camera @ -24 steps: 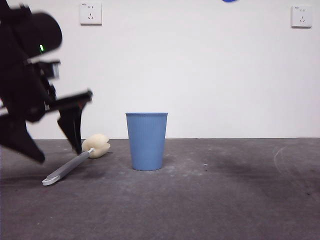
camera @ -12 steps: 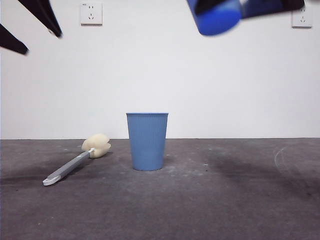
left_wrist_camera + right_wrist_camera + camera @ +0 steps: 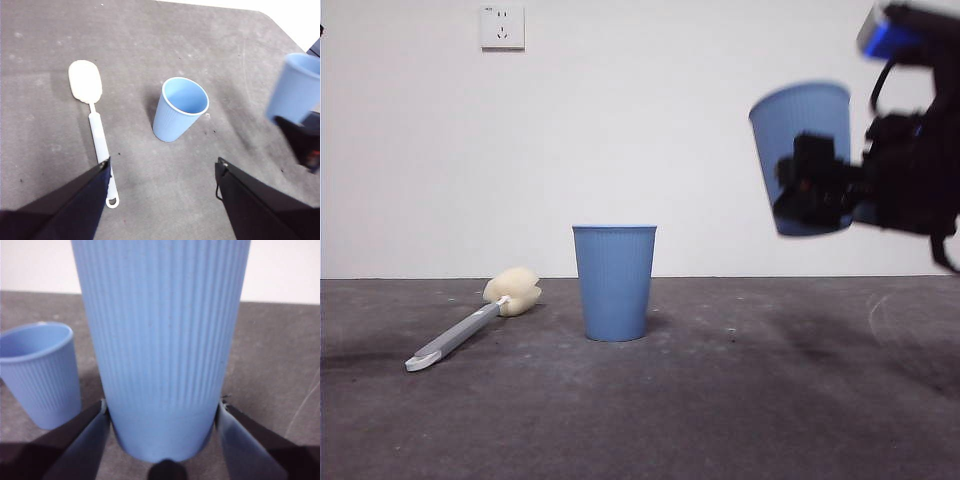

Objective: Pick up the cup brush,pick up the cup,insert the brush into the cup,clean the cup,put the cup brush back,put the cup back to the fixed position on the table

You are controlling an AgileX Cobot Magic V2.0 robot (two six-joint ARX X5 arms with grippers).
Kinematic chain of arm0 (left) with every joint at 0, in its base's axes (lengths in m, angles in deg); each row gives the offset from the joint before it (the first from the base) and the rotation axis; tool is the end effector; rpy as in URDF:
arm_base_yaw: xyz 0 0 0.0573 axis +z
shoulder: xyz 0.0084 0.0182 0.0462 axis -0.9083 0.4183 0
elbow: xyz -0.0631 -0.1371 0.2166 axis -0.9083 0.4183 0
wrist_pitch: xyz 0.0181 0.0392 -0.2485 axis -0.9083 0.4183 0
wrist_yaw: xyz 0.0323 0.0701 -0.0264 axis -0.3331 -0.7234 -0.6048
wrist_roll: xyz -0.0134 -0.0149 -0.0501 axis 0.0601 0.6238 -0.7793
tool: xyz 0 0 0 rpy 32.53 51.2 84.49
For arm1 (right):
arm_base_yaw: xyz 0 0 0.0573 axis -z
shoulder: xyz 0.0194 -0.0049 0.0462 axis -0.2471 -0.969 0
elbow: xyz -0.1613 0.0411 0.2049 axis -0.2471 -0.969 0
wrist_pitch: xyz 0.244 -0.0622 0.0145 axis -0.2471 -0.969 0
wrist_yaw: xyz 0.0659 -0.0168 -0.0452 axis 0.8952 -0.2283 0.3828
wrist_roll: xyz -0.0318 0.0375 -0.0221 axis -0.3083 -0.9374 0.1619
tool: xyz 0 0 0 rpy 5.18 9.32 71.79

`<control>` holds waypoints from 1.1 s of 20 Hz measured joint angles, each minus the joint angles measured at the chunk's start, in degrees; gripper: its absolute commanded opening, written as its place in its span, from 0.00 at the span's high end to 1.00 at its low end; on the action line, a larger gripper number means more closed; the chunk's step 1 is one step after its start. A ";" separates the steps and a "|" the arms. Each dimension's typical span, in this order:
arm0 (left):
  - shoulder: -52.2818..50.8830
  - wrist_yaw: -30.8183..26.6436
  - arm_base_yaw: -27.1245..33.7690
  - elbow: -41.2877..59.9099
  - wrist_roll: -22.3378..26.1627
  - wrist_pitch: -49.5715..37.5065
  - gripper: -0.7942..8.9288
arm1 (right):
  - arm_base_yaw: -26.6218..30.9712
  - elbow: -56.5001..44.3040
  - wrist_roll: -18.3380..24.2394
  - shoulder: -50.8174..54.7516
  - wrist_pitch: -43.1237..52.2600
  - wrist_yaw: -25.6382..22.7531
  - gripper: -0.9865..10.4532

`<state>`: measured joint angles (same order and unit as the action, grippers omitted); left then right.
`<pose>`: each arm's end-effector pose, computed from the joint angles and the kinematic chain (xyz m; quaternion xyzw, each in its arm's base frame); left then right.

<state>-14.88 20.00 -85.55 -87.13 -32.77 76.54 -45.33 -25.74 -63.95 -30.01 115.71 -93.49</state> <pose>0.1282 -0.0519 0.3238 -0.1017 0.2647 -0.2045 0.9369 0.1981 0.1113 0.1517 -0.0081 0.0634 0.1502 0.9866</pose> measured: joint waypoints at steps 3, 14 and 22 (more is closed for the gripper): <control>0.00 0.63 0.00 0.00 0.00 -0.02 0.56 | 1.90 3.45 0.00 -10.60 5.29 3.89 0.92; 0.00 0.68 0.02 0.00 1.99 1.38 0.56 | 5.79 14.45 1.75 -28.85 9.81 8.74 0.92; 0.00 0.66 0.00 0.00 2.82 1.38 0.56 | 7.13 14.80 2.23 -31.12 10.47 12.15 0.92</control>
<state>-14.88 20.66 -85.55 -87.13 -29.95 77.91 -38.21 -10.95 -61.72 -61.13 126.18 -81.34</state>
